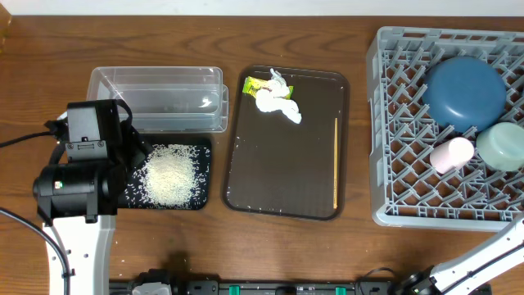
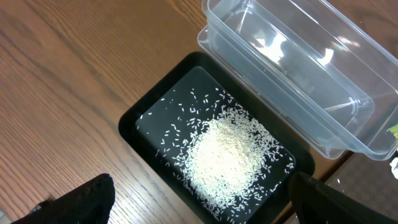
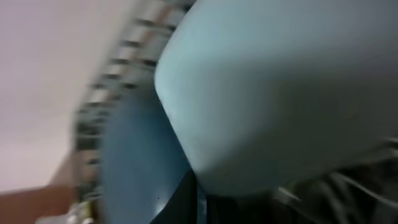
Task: Sort waste into correct bins and load items into the dishwasher rack
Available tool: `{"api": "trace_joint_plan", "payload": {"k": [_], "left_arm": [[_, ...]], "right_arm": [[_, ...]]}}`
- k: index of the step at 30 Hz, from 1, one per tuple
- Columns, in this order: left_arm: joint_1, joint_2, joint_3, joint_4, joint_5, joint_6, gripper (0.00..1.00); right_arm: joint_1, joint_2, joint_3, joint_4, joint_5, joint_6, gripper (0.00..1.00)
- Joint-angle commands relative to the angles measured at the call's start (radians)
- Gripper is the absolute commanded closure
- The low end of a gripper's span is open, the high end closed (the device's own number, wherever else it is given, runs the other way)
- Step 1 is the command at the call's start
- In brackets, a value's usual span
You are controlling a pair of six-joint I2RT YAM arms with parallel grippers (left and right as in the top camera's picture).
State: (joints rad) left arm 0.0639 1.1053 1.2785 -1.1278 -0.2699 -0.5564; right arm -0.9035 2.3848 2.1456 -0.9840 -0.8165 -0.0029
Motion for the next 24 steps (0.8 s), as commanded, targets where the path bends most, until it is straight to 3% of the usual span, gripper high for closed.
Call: {"api": "trace_joint_plan", "payload": {"k": [1,4,13,24], "left_arm": [[0.005,0.005,0.012,-0.005,-0.023,0.002,0.09],[0.005,0.005,0.012,-0.005,-0.023,0.002,0.09],[0.005,0.005,0.012,-0.005,-0.023,0.002,0.09],[0.005,0.005,0.012,-0.005,-0.023,0.002,0.09]], "right_arm": [[-0.003,-0.097,0.0,-0.019,0.25,0.062,0.88],[-0.003,-0.144,0.0,-0.035,0.291,0.095,0.82],[0.014,-0.315,0.0,-0.047,0.298,0.111,0.78],[0.079,-0.277,0.0,0.053,0.676,0.166,0.9]]}}
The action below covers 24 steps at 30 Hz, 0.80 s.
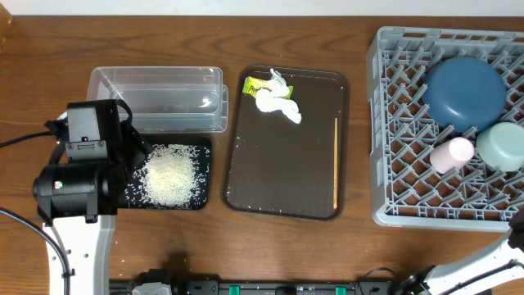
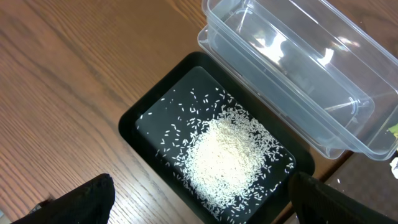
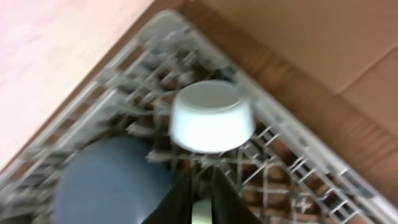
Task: Sort waste into correct bins and load items into the dishwasher rack
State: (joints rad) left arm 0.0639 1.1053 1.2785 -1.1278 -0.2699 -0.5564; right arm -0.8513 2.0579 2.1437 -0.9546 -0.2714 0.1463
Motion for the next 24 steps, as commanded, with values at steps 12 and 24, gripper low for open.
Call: {"api": "trace_joint_plan", "payload": {"k": [12,24], "left_arm": [[0.005,0.005,0.012,-0.005,-0.023,0.002,0.09],[0.005,0.005,0.012,-0.005,-0.023,0.002,0.09]], "right_arm": [[0.096,0.23,0.002,0.285,0.134,-0.124,0.85],[0.103,0.312,0.002,0.309,0.133,-0.129,0.97]]}}
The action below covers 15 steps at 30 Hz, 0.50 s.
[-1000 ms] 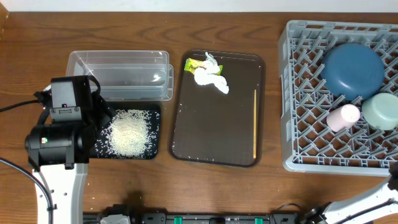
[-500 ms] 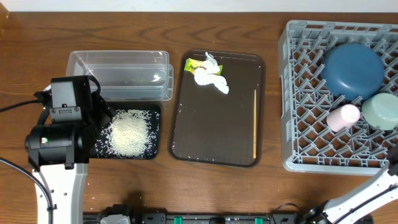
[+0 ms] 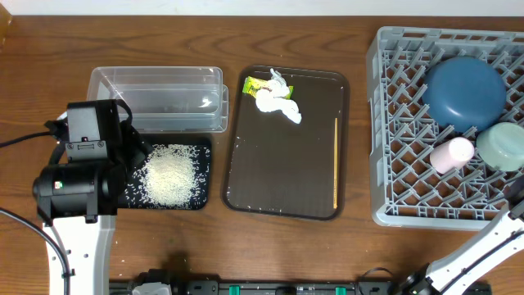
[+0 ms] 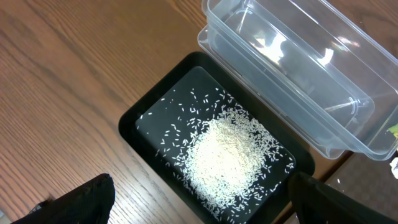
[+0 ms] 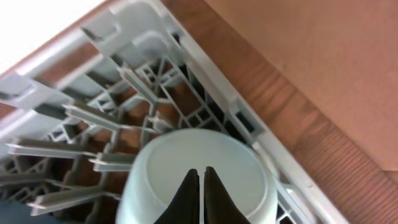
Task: Sort waste into correct bins and load items into the dishwasher rack
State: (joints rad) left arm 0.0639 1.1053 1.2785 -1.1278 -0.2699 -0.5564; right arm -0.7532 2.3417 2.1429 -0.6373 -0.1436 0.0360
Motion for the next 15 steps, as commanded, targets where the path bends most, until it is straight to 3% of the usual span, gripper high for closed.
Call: {"api": "trace_joint_plan", "payload": {"k": [1,11,15], "left_arm": [[0.005,0.005,0.012,-0.005,-0.023,0.002,0.09],[0.005,0.005,0.012,-0.005,-0.023,0.002,0.09],[0.005,0.005,0.012,-0.005,-0.023,0.002,0.09]], "right_arm": [[0.005,0.028,0.003,-0.011,0.005,-0.018,0.97],[0.005,0.025,0.003,-0.101,0.0,0.002,0.99],[0.005,0.005,0.003,-0.124,-0.097,0.012,0.99]]}}
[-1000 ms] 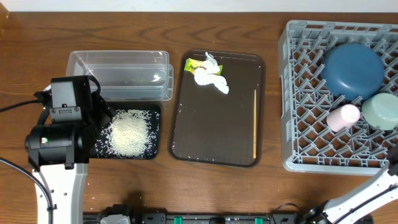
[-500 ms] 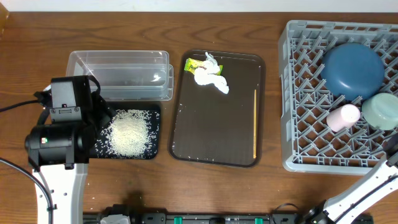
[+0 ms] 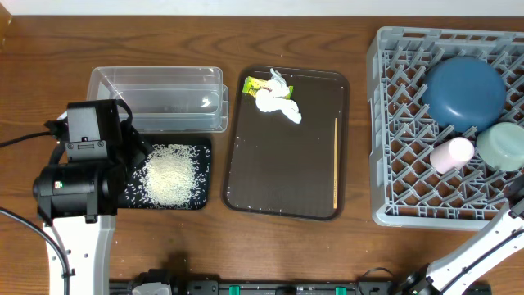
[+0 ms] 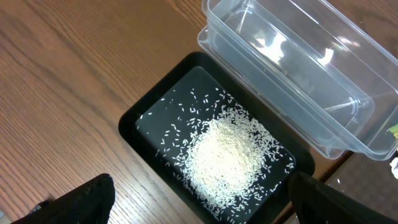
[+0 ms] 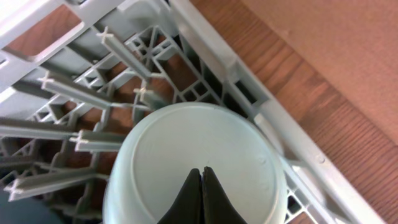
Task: Sort waste into correct bins and load items into the dishwasher rack
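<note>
A pale green cup (image 3: 501,146) stands upside down in the grey dishwasher rack (image 3: 393,123), beside a pink cup (image 3: 452,153) and a blue bowl (image 3: 464,90). My right gripper (image 5: 201,169) is shut, empty, its tips just over the cup's base (image 5: 199,149). On the brown tray (image 3: 278,172) lie a crumpled tissue (image 3: 278,102), a yellow-green wrapper (image 3: 259,84) and a thin chopstick (image 3: 336,162). My left gripper (image 4: 199,199) hangs open above the black tray of rice (image 4: 217,155).
A clear plastic bin (image 3: 155,98) sits behind the black rice tray (image 3: 168,174). The rack's outer wall (image 5: 249,93) runs close to the cup, with bare wooden table (image 5: 348,74) beyond it. My right arm (image 3: 475,250) enters from the bottom right corner.
The right wrist camera has come nearer the pale green cup, whose base now looks larger under the shut fingers. The left arm and everything on the table are unchanged.
First the pale green cup filled the blurred right wrist view at very close range. Then it showed from farther off, upside down in the rack, with my right fingers shut. After that the gripper was over its base, and now nearer still. My left arm never moved.
</note>
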Available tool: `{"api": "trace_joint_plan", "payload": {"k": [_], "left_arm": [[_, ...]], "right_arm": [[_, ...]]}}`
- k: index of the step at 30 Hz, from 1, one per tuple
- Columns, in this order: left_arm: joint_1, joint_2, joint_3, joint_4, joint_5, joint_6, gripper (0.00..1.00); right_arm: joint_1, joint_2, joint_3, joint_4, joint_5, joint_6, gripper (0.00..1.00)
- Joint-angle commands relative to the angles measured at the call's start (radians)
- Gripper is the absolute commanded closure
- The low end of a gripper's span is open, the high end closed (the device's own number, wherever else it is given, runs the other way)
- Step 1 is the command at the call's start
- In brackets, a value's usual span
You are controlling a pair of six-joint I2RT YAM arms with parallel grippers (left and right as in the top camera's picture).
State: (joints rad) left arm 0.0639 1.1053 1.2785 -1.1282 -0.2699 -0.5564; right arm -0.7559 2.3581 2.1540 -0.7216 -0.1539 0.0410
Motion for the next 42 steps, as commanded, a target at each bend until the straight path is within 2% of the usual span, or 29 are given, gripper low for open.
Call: {"api": "trace_joint_plan", "payload": {"k": [1,7,17,20,26,30,42], "left_arm": [[0.005,0.005,0.012,-0.004,-0.023,0.002,0.09],[0.005,0.005,0.012,-0.004,-0.023,0.002,0.09],[0.005,0.005,0.012,-0.004,-0.023,0.002,0.09],[0.005,0.005,0.012,-0.004,-0.023,0.002,0.09],[0.005,0.005,0.012,-0.004,-0.023,0.002,0.09],[0.005,0.005,0.012,-0.005,-0.023,0.002,0.09],[0.005,0.005,0.012,-0.005,-0.023,0.002,0.09]], "right_arm": [[0.008,-0.019,-0.008,-0.042,-0.123,0.008,0.99],[0.018,-0.059,-0.008,-0.058,-0.292,0.054,0.99],[0.022,-0.08,-0.008,-0.157,-0.314,0.071,0.99],[0.02,-0.109,-0.008,-0.169,-0.263,0.082,0.99],[0.021,-0.149,-0.008,-0.21,0.003,0.053,0.99],[0.016,-0.147,-0.008,-0.214,0.016,0.021,0.99],[0.035,-0.127,-0.008,-0.084,-0.011,-0.012,0.99]]}}
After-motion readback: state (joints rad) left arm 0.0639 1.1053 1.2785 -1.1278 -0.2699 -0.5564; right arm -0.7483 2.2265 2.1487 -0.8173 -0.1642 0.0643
